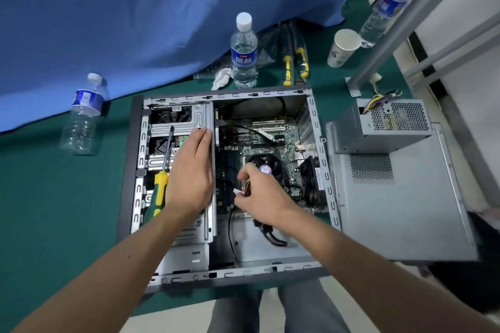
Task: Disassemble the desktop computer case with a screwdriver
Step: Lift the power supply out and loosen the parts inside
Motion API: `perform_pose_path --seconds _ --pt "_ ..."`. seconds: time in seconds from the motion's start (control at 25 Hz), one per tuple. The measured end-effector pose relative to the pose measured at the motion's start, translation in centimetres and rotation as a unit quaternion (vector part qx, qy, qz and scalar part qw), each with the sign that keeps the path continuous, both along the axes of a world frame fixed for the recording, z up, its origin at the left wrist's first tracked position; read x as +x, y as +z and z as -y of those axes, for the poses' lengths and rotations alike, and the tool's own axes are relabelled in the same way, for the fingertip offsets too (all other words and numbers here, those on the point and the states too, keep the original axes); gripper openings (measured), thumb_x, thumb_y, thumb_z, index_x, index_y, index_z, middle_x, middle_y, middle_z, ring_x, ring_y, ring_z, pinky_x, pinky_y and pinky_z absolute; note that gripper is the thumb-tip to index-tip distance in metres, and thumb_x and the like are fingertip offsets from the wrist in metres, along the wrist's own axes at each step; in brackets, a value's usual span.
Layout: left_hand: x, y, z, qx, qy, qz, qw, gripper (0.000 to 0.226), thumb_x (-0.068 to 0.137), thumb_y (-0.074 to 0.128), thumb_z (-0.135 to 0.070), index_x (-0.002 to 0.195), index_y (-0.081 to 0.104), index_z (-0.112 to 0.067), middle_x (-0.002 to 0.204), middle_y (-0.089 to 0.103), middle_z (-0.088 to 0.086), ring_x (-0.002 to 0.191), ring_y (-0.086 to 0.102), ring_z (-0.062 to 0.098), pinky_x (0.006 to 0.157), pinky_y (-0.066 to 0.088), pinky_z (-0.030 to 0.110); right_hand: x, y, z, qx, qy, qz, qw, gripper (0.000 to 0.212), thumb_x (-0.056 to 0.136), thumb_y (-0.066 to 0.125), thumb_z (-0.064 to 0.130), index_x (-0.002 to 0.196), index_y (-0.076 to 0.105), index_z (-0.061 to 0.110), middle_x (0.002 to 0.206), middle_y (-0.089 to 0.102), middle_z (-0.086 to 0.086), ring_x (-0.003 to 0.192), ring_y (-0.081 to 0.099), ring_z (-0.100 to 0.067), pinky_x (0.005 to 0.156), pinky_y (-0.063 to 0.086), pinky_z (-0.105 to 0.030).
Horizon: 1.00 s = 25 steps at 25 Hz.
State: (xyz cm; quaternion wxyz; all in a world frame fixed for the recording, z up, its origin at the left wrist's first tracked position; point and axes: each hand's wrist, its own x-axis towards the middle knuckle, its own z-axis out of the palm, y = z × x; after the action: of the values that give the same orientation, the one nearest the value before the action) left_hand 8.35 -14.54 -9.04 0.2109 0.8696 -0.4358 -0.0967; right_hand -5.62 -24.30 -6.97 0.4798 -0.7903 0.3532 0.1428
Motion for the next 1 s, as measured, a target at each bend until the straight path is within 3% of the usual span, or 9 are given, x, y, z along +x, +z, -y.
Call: perform_pose_path --seconds 0.12,0.2,0.24,0.32,0.48,0.56,0.64,0.8,1.0 --pt "0.2 -0.5 0.0 0.005 0.000 0.010 1.000 0.051 0.098 0.043 -0.002 0.148 0.038 -0.003 0.154 0.037 0.014 0.142 0.033 0.028 0.119 0.026 0.039 1.1 -0.6 0.0 -0.013 0.046 0.011 0.999 0.027 0.086 0.064 0.029 0.112 0.064 0.021 0.080 0.068 0.001 0.059 0.059 -0.009 0.055 0.046 -0.024" --pt "0.4 -0.8 0.0 -0.002 -0.002 0.014 1.000 0.052 0.097 0.042 -0.002 0.148 0.038 -0.004 0.153 0.037 0.014 0.142 0.033 0.028 0.119 0.026 0.040 1.9 -1.5 -0.7 -0.031 0.069 0.026 0.997 0.010 0.085 0.064 0.029 0.088 0.067 0.020 0.077 0.068 0.000 0.070 0.063 -0.020 0.063 0.050 -0.029" --pt "0.4 -1.0 0.0 -0.004 -0.001 0.019 1.000 0.052 0.096 0.041 -0.003 0.148 0.039 -0.004 0.153 0.038 0.014 0.141 0.033 0.028 0.119 0.026 0.040 2.2 -2.0 -1.0 -0.040 0.084 0.024 0.995 0.014 0.084 0.063 0.027 0.074 0.060 0.019 0.067 0.062 0.001 0.067 0.060 -0.022 0.060 0.046 -0.029" --pt "0.4 -1.1 0.0 -0.005 -0.003 0.029 1.000 0.052 0.095 0.038 -0.007 0.147 0.039 -0.005 0.152 0.039 0.014 0.140 0.034 0.028 0.119 0.027 0.040 2.2 -3.0 -1.7 -0.060 0.130 0.012 0.990 0.023 0.087 0.060 0.022 0.067 0.051 0.017 0.062 0.054 -0.001 0.066 0.057 -0.027 0.061 0.046 -0.030" --pt "0.4 -1.0 0.1 -0.016 0.002 0.044 0.999 0.051 0.096 0.035 -0.011 0.147 0.041 -0.005 0.150 0.040 0.013 0.139 0.036 0.027 0.117 0.029 0.036 1.6 -3.8 -2.6 -0.145 0.197 0.045 0.969 0.009 0.090 0.054 0.010 0.084 0.061 0.008 0.096 0.056 -0.013 0.091 0.059 -0.036 0.078 0.052 -0.040" --pt "0.3 -1.0 0.1 -0.020 0.005 0.047 0.999 0.051 0.096 0.033 -0.015 0.146 0.042 -0.006 0.149 0.041 0.012 0.138 0.037 0.026 0.116 0.030 0.036 2.2 -4.1 -2.7 -0.232 0.204 0.092 0.947 0.016 0.087 0.053 0.004 0.099 0.062 0.004 0.105 0.054 -0.014 0.098 0.054 -0.033 0.078 0.051 -0.042" --pt "0.4 -1.2 0.1 -0.022 0.007 0.050 0.998 0.050 0.097 0.032 -0.015 0.146 0.041 -0.007 0.150 0.041 0.010 0.139 0.036 0.025 0.116 0.031 0.035 3.4 -4.6 -2.2 -0.256 0.184 0.111 0.943 0.022 0.086 0.054 0.004 0.107 0.058 0.003 0.109 0.055 -0.014 0.102 0.051 -0.032 0.081 0.049 -0.042" --pt "0.5 -1.5 0.0 -0.023 0.008 0.060 0.998 0.049 0.098 0.034 -0.012 0.146 0.041 -0.008 0.149 0.040 0.010 0.137 0.036 0.023 0.114 0.030 0.032 5.3 -6.0 -2.2 -0.180 0.185 0.018 0.966 0.028 0.089 0.047 -0.001 0.115 0.060 0.000 0.116 0.055 -0.017 0.112 0.052 -0.033 0.089 0.046 -0.037" --pt "0.6 -1.6 0.1 -0.021 0.005 0.061 0.998 0.050 0.097 0.032 -0.015 0.146 0.042 -0.008 0.148 0.040 0.011 0.138 0.036 0.024 0.114 0.031 0.034 4.1 -7.3 -4.4 -0.137 0.153 0.005 0.979 0.029 0.093 0.045 -0.004 0.119 0.058 -0.002 0.115 0.060 -0.020 0.104 0.060 -0.035 0.076 0.044 -0.035"
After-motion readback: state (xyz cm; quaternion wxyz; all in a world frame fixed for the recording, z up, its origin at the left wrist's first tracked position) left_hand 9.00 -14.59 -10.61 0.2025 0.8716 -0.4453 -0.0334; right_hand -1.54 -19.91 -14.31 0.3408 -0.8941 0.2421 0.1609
